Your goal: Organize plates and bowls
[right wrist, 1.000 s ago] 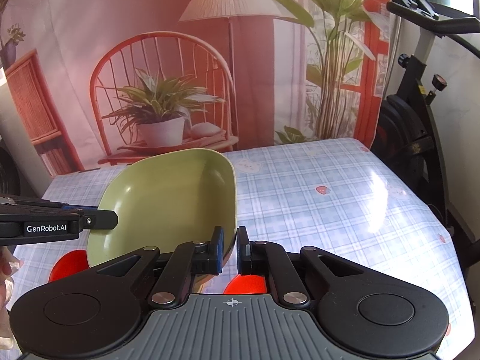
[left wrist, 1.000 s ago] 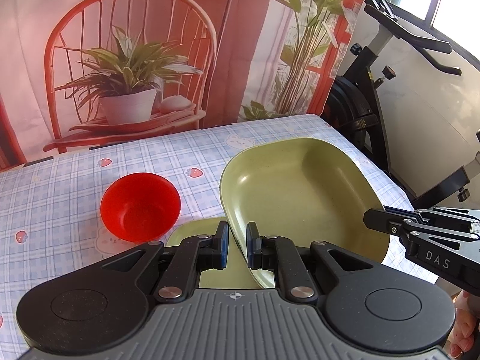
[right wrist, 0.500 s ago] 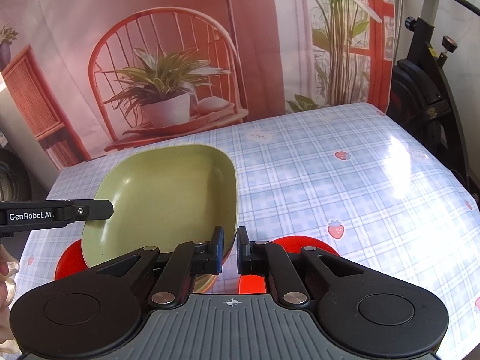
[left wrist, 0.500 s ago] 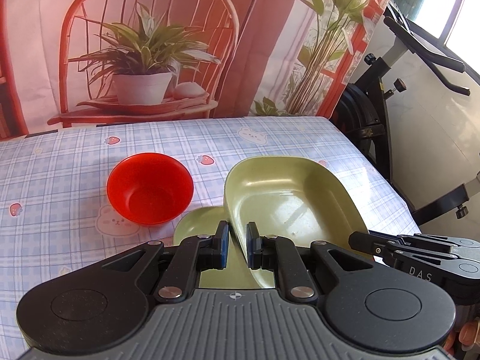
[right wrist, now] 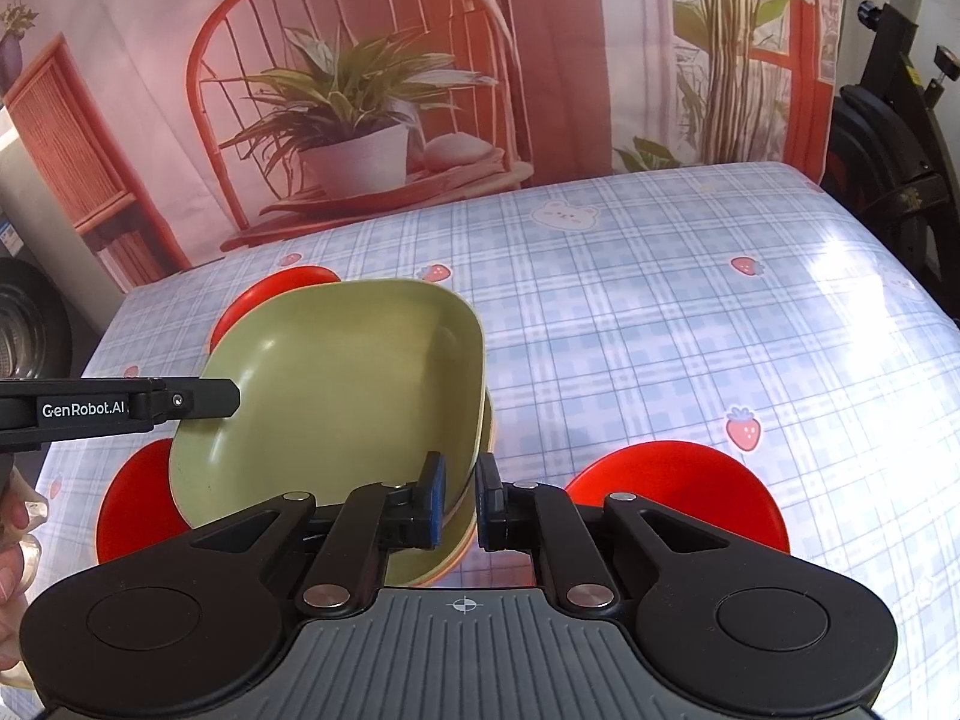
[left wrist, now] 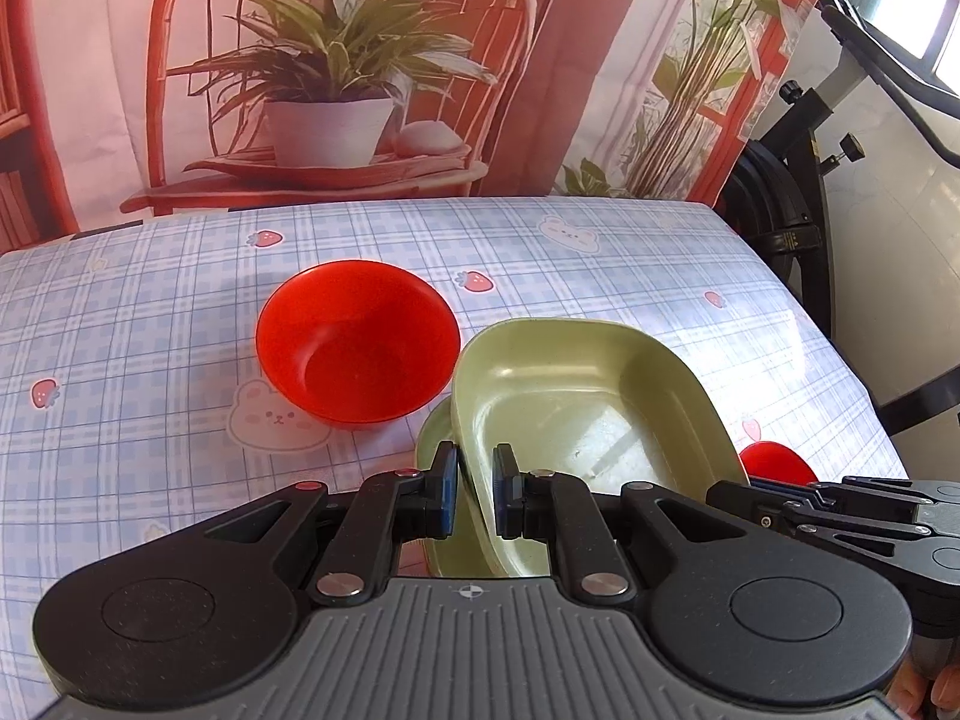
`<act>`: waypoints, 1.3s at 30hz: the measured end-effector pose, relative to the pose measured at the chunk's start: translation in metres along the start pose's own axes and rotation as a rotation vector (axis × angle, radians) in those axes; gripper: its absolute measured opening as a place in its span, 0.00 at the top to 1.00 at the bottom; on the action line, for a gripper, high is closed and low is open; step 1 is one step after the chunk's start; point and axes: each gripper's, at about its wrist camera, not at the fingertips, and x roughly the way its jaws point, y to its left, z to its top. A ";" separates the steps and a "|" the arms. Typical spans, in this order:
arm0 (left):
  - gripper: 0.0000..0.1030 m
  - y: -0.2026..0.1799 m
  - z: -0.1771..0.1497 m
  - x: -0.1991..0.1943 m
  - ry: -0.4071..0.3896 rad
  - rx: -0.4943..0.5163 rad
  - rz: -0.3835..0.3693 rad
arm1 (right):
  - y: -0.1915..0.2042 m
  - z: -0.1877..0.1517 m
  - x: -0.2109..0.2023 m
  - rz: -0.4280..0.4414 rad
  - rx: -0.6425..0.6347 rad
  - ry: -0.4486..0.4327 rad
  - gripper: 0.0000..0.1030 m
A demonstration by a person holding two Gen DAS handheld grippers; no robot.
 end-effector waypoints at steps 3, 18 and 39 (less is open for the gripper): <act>0.88 0.002 0.000 0.008 0.006 0.010 0.012 | 0.001 -0.004 0.008 -0.001 -0.005 0.021 0.90; 0.88 0.009 -0.008 0.027 0.039 0.017 0.044 | 0.006 -0.014 0.021 -0.003 -0.046 0.042 0.90; 0.87 0.012 -0.012 0.015 0.012 0.003 0.047 | 0.005 -0.019 0.017 0.000 -0.069 0.025 0.92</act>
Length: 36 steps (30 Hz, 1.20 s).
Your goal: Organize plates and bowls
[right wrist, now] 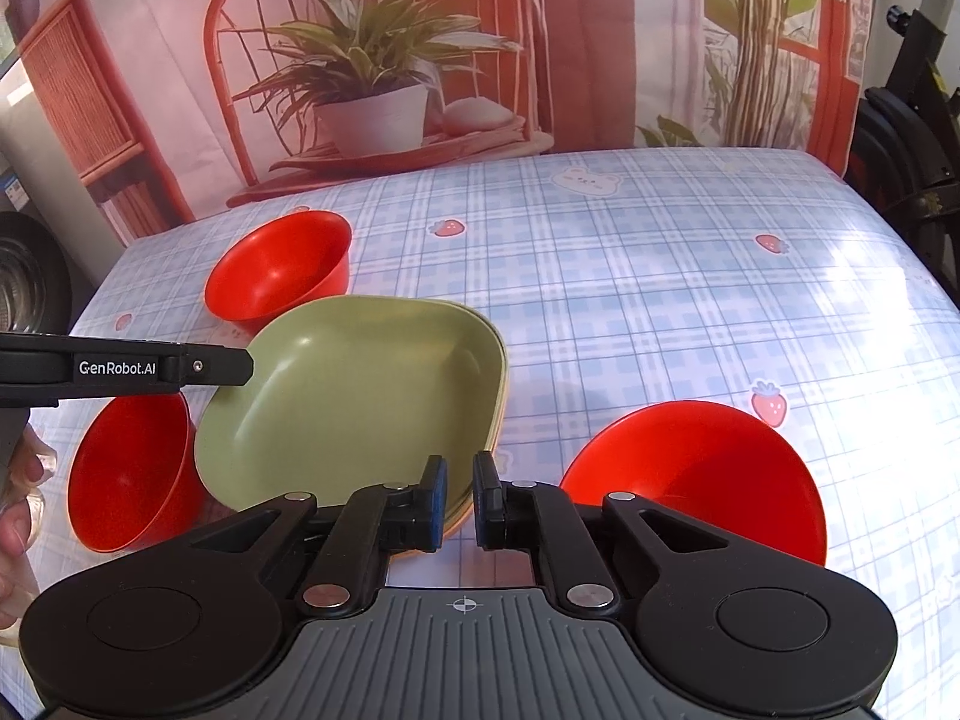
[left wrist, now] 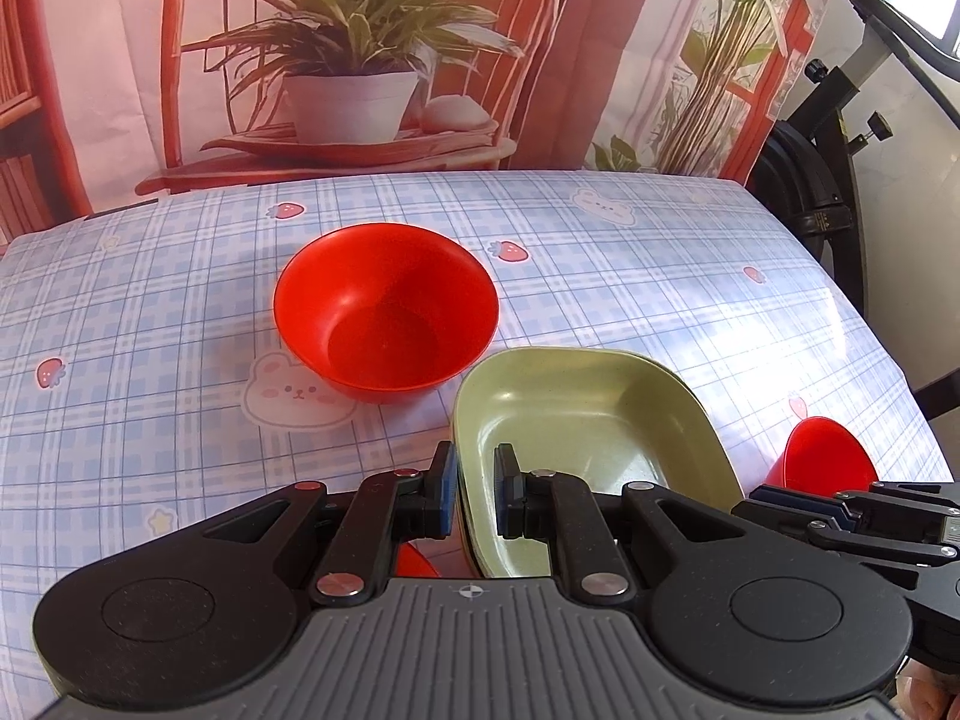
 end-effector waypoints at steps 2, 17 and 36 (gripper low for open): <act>0.87 0.002 -0.002 -0.007 -0.011 -0.007 0.001 | 0.001 0.000 0.000 -0.009 0.003 0.005 0.92; 0.87 0.074 -0.024 -0.073 -0.069 -0.119 0.110 | 0.048 0.003 -0.021 0.082 -0.068 -0.067 0.91; 0.87 0.106 -0.061 -0.053 -0.019 -0.177 0.085 | 0.125 -0.012 0.006 0.186 -0.194 0.021 0.88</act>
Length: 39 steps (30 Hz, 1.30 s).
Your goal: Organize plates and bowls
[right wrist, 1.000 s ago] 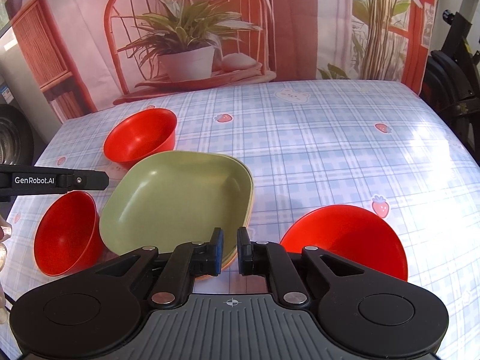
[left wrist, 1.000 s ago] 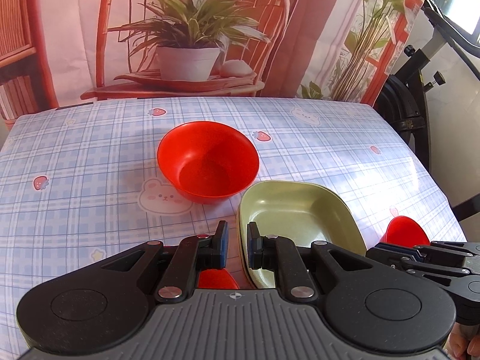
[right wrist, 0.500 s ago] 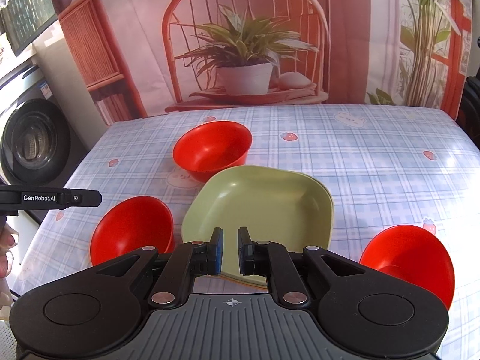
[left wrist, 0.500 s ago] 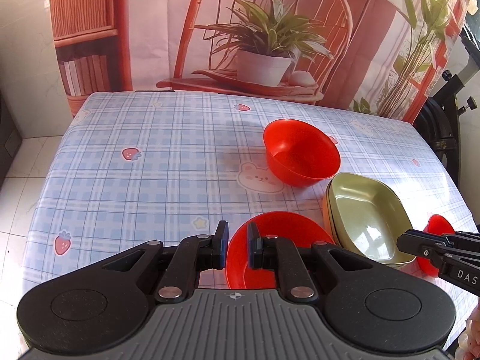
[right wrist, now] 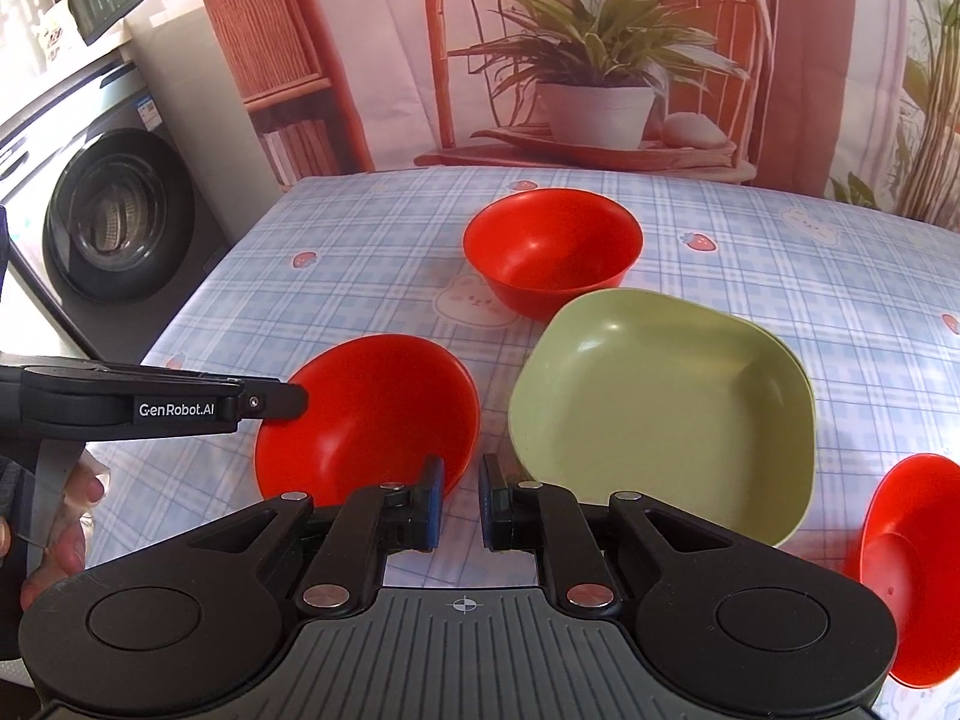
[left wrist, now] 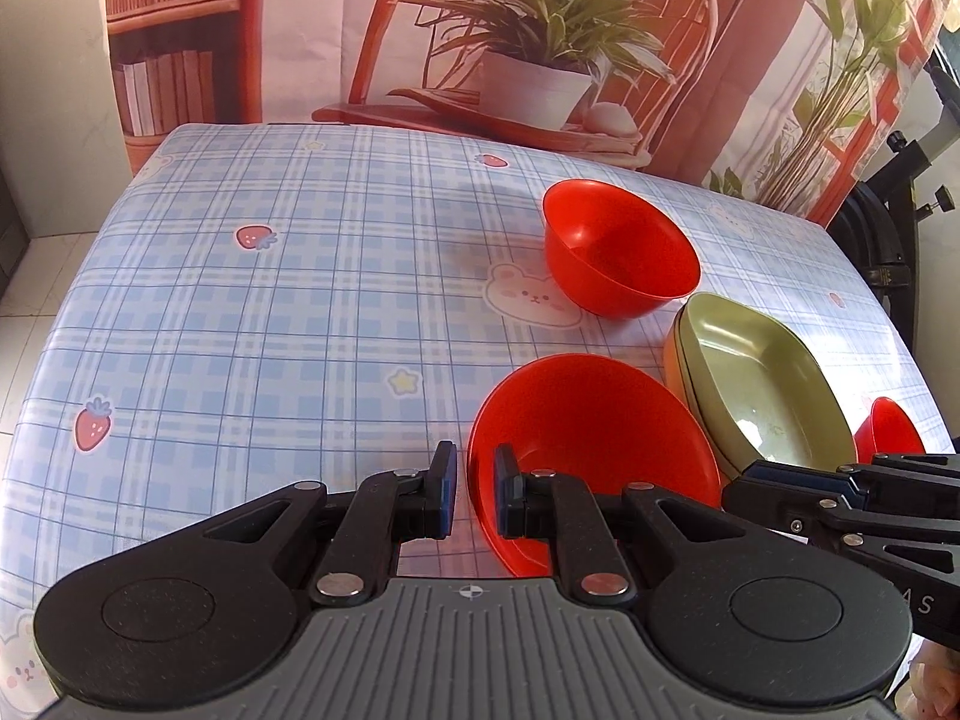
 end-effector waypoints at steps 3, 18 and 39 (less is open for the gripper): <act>0.87 0.002 -0.002 0.006 0.009 -0.008 0.003 | 0.000 -0.001 0.006 0.002 0.008 0.020 0.87; 0.88 0.003 -0.012 0.004 0.008 -0.043 0.004 | 0.003 -0.001 0.016 0.045 0.026 0.028 0.88; 0.87 -0.155 0.032 -0.034 -0.073 0.182 -0.101 | -0.112 -0.011 -0.100 -0.027 0.262 -0.268 0.92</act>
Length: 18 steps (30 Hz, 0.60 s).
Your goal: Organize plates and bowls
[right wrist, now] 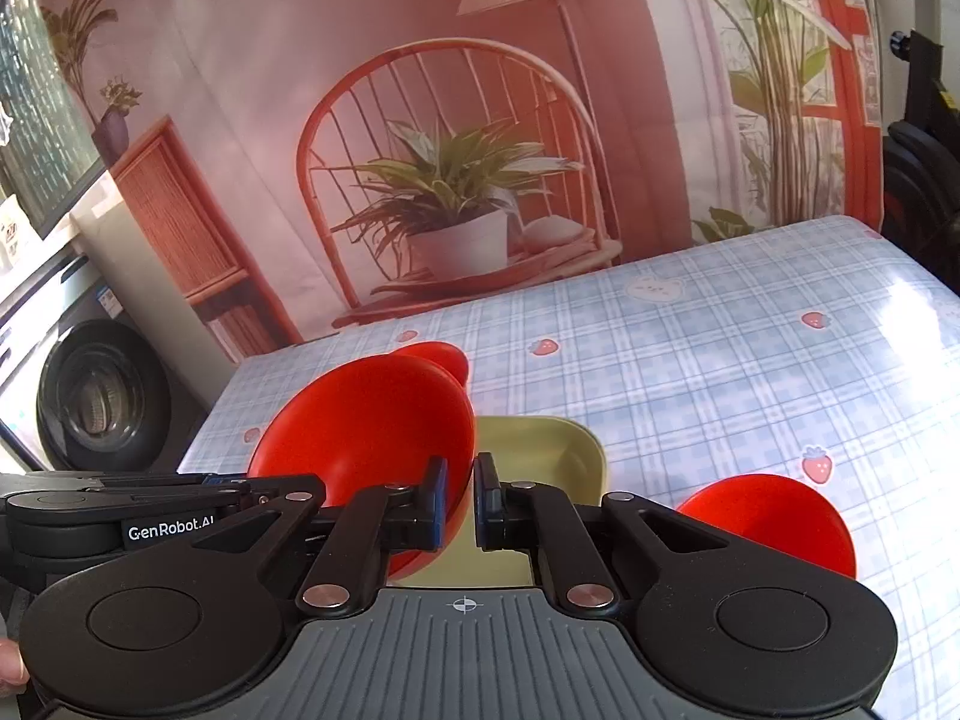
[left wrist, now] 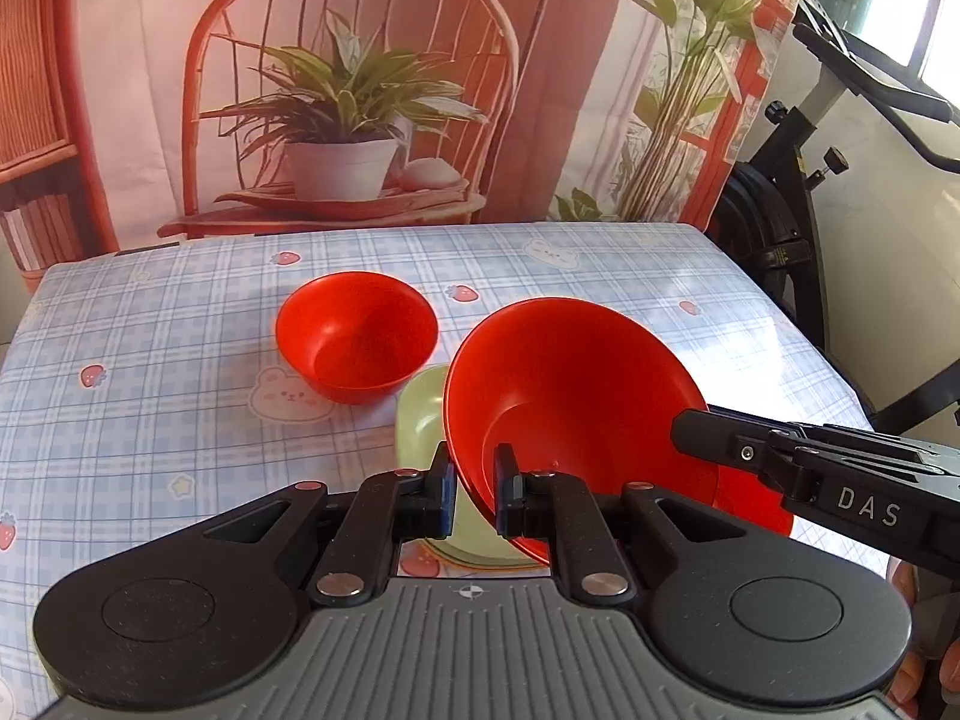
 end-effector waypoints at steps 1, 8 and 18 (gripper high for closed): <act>0.87 -0.011 0.002 0.006 0.004 0.013 -0.012 | -0.010 -0.001 -0.005 -0.015 0.007 -0.007 0.92; 0.87 -0.085 0.001 0.050 0.051 0.090 -0.083 | -0.087 -0.011 -0.032 -0.146 0.063 -0.030 0.92; 0.86 -0.119 -0.012 0.090 0.131 0.154 -0.088 | -0.137 -0.032 -0.031 -0.221 0.098 0.023 0.92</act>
